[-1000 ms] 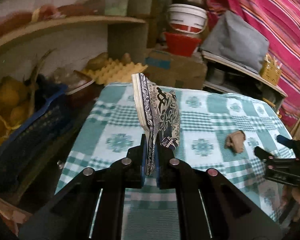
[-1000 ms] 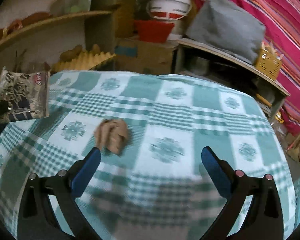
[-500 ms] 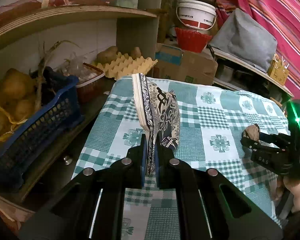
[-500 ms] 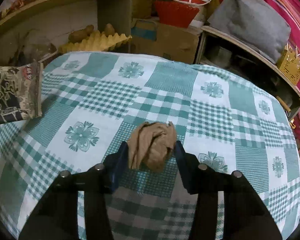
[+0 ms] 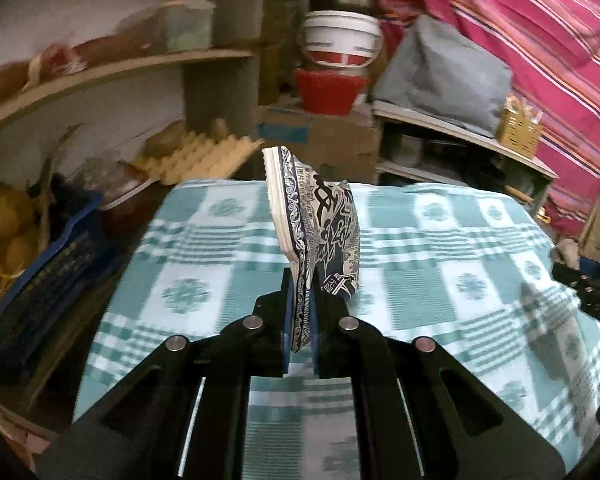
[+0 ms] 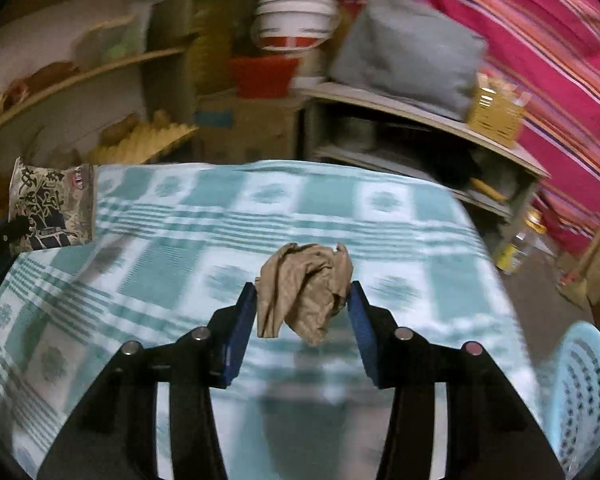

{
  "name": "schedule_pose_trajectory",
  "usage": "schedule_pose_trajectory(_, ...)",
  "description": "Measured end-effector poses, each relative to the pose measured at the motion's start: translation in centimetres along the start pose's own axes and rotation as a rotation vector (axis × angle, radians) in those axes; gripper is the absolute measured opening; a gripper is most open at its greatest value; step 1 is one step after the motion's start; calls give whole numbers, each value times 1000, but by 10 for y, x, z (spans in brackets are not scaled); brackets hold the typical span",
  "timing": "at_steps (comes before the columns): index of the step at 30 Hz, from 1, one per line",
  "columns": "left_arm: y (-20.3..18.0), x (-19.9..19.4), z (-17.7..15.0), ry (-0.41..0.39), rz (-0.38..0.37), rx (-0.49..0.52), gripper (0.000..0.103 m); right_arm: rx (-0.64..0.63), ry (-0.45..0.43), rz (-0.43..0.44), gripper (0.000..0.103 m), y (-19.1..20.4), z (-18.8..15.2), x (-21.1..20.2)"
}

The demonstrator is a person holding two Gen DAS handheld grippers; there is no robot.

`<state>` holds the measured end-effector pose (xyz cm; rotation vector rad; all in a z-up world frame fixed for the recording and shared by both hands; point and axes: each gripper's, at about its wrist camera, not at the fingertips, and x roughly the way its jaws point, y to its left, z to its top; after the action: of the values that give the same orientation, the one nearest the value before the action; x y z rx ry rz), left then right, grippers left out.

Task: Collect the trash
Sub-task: 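Carry the snack packet and tan paper over the blue basket and open both tools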

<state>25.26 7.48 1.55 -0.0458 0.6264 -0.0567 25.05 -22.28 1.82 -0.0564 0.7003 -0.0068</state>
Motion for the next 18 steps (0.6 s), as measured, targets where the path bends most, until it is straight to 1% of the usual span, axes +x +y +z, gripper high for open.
schedule_pose_trajectory(4, -38, -1, -2, 3, -46, 48, 5, 61, -15, -78, 47, -59, -15, -26)
schedule_pose_trajectory(7, -70, -6, -3, 4, -57, 95, 5, 135, -31, -120, 47, -110, -21, -47)
schedule_pose_trajectory(8, -79, -9, -3, 4, -68, 102, 5, 140, -37, -135, 47, -118, -21, -52)
schedule_pose_trajectory(11, -121, -19, 0, 1, -117, 134, 5, 140, -53, -205, 47, -156, -30, -70)
schedule_pose_trajectory(12, -131, -22, 0, -2, -127, 146, 5, 152, -53, -217, 47, -167, -34, -74)
schedule_pose_trajectory(14, -163, -29, -1, -11, -157, 175, 5, 189, -48, -237, 47, -192, -43, -81)
schedule_pose_trajectory(18, -220, -38, -4, -12, -238, 183, 6, 239, -31, -279, 47, -237, -63, -91)
